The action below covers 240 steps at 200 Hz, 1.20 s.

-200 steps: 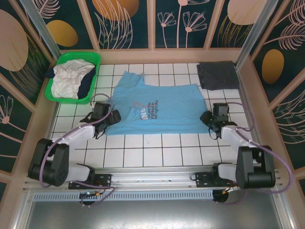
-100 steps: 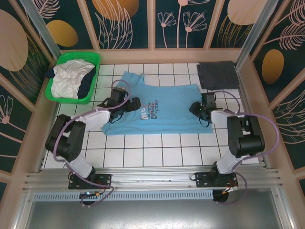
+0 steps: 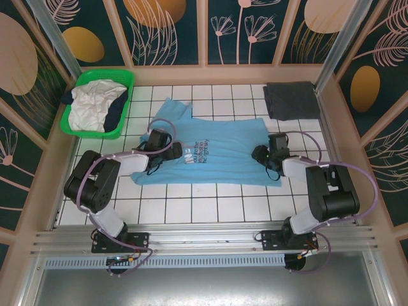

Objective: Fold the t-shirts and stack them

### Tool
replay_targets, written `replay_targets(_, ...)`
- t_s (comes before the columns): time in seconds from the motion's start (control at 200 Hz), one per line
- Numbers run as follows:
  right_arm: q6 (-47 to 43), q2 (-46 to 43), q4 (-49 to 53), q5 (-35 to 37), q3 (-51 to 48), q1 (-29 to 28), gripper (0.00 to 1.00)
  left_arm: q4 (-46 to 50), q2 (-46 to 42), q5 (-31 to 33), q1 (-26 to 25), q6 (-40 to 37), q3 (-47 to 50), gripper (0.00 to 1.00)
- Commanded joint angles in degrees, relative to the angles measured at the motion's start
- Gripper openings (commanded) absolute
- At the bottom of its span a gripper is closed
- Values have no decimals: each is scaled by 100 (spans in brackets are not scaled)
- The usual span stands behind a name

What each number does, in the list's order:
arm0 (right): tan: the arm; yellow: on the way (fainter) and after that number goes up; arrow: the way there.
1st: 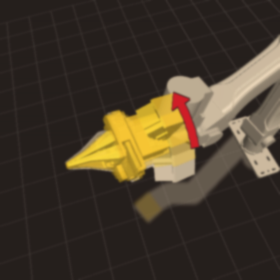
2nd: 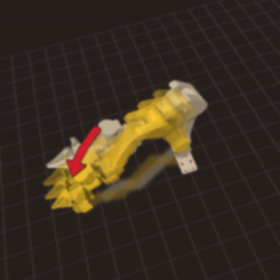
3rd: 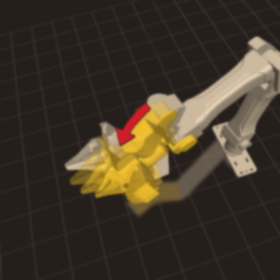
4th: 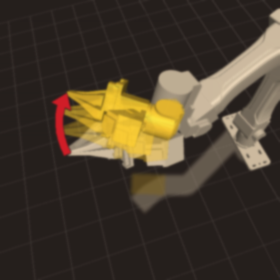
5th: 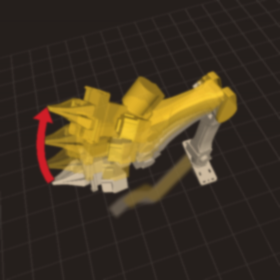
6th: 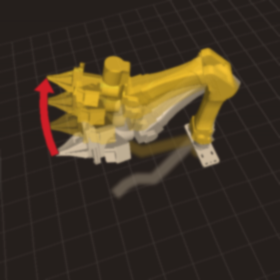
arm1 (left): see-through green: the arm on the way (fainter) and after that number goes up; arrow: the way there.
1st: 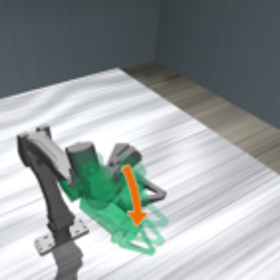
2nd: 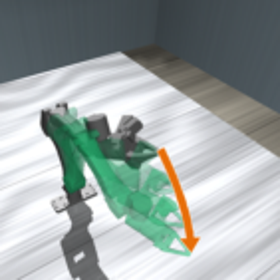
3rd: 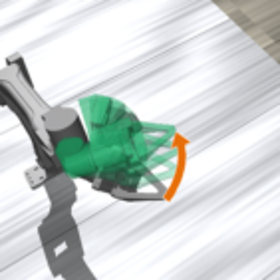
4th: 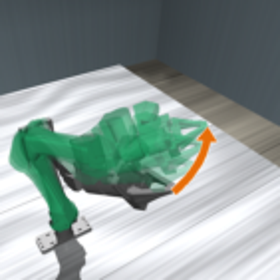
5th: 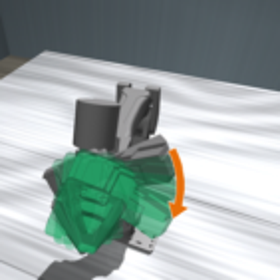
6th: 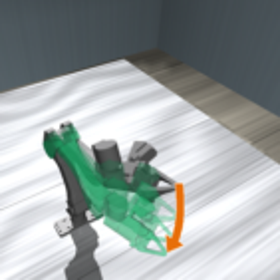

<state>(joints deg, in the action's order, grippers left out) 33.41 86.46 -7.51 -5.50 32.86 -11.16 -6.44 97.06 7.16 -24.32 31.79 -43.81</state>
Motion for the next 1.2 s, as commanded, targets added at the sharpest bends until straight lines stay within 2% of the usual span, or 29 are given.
replay_targets(0.0,172,-364,654,145,-504,-70,45,969,-285,99,50,385,697,98)
replay_targets(0.105,210,-822,810,154,-665,-64,46,847,-883,-299,52,627,1100,99)
replay_targets(0.19,174,-1100,1007,148,-392,15,47,850,-1234,7,50,649,1101,99)
replay_targets(0.335,-124,-1063,994,275,534,178,49,1804,-1119,733,50,207,-169,98)
replay_targets(0.455,-263,-701,881,233,1229,321,50,2004,-1062,1151,96,-173,-1045,98)
replay_targets(0.676,-580,727,1070,96,2608,347,51,2157,66,1137,356,-728,-2904,98)
replay_targets(0.811,-710,1633,1263,22,3303,351,50,2239,1250,798,632,-864,-3887,98)
replay_targets(0.861,-739,1953,1470,26,3588,347,49,2488,1659,851,691,-898,-4332,98)
replay_targets(0.911,-777,2202,1627,57,3786,325,48,2662,2008,967,706,-970,-4719,94)
replay_targets(1.006,-818,2552,1684,97,3951,300,48,2766,2454,1148,802,-983,-5069,89)
replay_targets(1.196,-854,3098,1764,-72,4237,276,43,2894,3240,883,1122,-832,-5605,88)
